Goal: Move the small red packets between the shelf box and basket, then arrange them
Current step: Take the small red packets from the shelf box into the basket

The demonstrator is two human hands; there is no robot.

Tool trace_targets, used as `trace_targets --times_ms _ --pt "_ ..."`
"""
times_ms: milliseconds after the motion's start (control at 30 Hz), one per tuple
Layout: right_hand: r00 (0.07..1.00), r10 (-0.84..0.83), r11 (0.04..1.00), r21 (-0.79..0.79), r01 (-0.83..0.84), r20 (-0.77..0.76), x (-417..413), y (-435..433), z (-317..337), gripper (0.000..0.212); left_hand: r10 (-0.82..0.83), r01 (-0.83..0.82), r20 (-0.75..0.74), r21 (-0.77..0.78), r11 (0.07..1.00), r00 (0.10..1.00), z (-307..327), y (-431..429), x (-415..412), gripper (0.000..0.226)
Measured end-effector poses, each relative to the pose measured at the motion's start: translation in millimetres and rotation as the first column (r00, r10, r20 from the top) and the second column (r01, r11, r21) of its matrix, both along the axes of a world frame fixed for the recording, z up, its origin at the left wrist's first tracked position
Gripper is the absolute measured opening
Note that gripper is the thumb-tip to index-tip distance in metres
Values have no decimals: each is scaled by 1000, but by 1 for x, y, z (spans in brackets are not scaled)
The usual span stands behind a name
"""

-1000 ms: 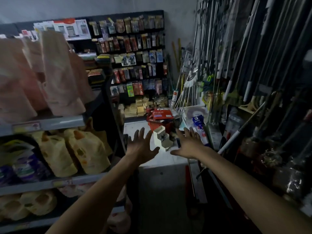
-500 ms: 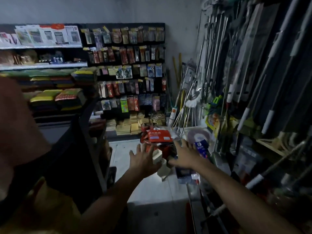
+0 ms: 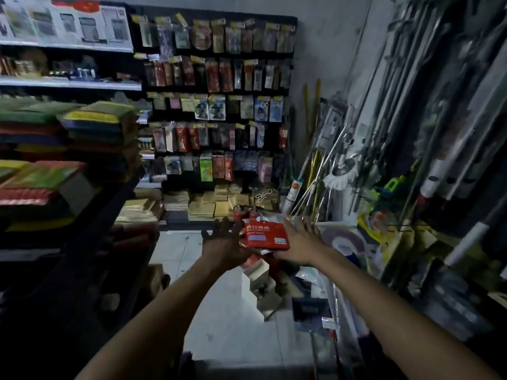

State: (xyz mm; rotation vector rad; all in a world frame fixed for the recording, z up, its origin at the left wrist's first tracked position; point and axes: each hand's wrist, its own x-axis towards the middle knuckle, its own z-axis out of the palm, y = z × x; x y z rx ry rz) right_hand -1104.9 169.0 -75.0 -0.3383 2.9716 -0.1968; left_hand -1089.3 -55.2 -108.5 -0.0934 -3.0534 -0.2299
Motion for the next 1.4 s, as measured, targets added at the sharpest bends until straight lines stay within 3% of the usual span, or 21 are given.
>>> trace_targets --times_ms 133,300,533,867,1100,1400 --pt "999 51 999 19 -51 0 -110 -19 -21 114 40 -45 -157 -31 999 987 -22 -21 -100 89" --pt "990 140 987 81 -139 -13 -250 -46 -39 116 132 -130 21 -78 988 991 -35 -43 -223 92" --pt "961 277 955 109 -277 8 -401 -109 -41 112 312 -303 76 -114 946 947 -51 -105 -344 88" --pt "863 504 859 93 -504 21 -585 -281 -54 108 537 -527 43 -142 838 842 -54 -256 -492 87" --pt "774 632 766 136 -628 13 -693 -428 -50 110 662 -659 34 -65 749 749 -47 -382 -567 90" --pt "625 780 615 157 -773 23 -782 -605 -55 108 771 -767 55 -81 637 634 -47 -532 -603 85"
